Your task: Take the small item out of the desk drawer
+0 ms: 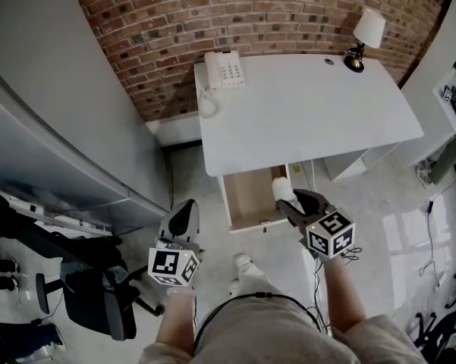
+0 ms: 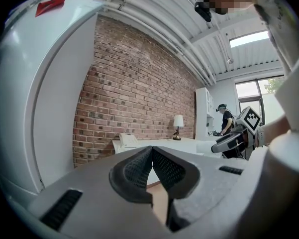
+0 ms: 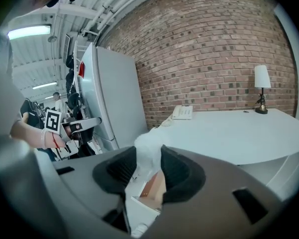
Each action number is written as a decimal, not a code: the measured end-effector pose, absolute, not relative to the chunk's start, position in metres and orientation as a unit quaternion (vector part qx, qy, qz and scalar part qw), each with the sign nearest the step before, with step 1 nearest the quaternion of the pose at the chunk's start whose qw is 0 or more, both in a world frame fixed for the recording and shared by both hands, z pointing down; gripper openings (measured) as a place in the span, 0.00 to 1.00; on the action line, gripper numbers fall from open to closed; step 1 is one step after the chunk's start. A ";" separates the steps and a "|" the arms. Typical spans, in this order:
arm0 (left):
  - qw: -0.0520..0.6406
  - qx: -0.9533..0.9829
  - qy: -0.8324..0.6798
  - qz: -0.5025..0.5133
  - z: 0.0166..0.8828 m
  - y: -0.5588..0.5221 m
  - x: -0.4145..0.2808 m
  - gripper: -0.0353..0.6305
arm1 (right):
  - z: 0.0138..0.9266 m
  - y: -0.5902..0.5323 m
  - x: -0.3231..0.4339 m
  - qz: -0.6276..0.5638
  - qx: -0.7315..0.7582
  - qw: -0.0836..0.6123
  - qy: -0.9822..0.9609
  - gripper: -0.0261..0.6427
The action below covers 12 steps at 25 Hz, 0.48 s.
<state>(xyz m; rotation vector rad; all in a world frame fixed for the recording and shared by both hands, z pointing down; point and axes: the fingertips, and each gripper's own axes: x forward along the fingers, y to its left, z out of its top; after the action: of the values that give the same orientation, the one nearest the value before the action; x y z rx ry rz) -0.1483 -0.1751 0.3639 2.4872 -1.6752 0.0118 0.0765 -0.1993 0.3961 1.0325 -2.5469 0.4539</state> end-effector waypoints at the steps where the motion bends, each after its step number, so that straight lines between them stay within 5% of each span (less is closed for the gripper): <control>1: 0.071 0.827 -0.558 0.004 0.362 -0.175 -0.149 0.06 | 0.393 -0.200 0.077 0.158 0.367 0.175 -0.900 0.28; 12: 0.042 0.821 -0.569 0.000 0.338 -0.176 -0.155 0.06 | 0.356 -0.205 0.085 0.112 0.405 0.130 -0.898 0.28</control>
<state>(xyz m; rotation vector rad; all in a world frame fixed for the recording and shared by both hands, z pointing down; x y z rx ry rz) -0.1554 -0.1755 0.3378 2.5131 -1.7428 0.0001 0.0853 -0.2051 0.3555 1.1771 -2.6102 0.3253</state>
